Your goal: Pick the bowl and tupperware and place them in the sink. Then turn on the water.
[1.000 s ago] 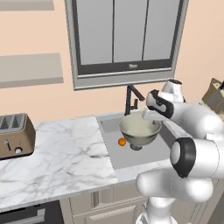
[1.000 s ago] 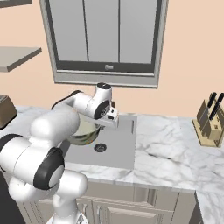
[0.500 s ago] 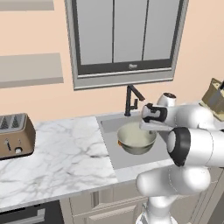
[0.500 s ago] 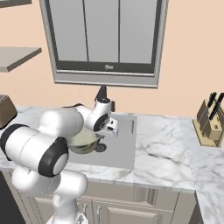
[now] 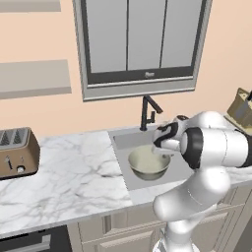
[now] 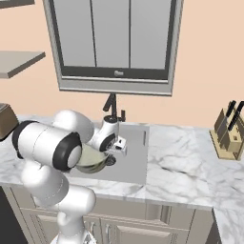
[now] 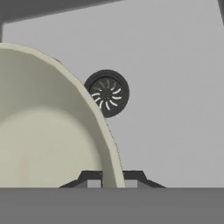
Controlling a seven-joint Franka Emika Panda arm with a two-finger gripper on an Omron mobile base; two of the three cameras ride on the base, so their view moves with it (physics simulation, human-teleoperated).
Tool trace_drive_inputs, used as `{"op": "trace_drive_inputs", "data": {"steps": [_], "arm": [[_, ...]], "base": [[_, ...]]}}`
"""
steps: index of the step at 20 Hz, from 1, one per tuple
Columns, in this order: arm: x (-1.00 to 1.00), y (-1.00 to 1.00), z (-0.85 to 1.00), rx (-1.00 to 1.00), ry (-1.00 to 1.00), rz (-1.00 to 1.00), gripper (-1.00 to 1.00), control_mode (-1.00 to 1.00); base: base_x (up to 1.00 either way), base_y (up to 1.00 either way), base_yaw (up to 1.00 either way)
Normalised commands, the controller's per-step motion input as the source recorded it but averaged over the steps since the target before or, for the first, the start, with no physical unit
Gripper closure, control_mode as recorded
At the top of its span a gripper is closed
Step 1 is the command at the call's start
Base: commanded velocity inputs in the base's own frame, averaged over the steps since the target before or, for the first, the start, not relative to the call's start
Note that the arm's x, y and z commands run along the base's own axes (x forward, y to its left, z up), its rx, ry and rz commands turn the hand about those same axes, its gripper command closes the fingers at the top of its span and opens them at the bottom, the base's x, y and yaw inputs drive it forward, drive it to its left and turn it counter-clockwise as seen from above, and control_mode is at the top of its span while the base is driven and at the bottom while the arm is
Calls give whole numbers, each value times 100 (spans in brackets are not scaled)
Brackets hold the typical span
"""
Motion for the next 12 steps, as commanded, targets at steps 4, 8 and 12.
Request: {"op": "trace_drive_inputs", "data": {"steps": [4, 8, 12], "arm": [[30, 4, -35, 0, 0, 0, 100, -100], [26, 7, -37, 0, 0, 0, 100, -100], [26, 6, -40, 0, 0, 0, 100, -100]], "base": [[0, 0, 0], [0, 0, 0], [0, 0, 0]]}}
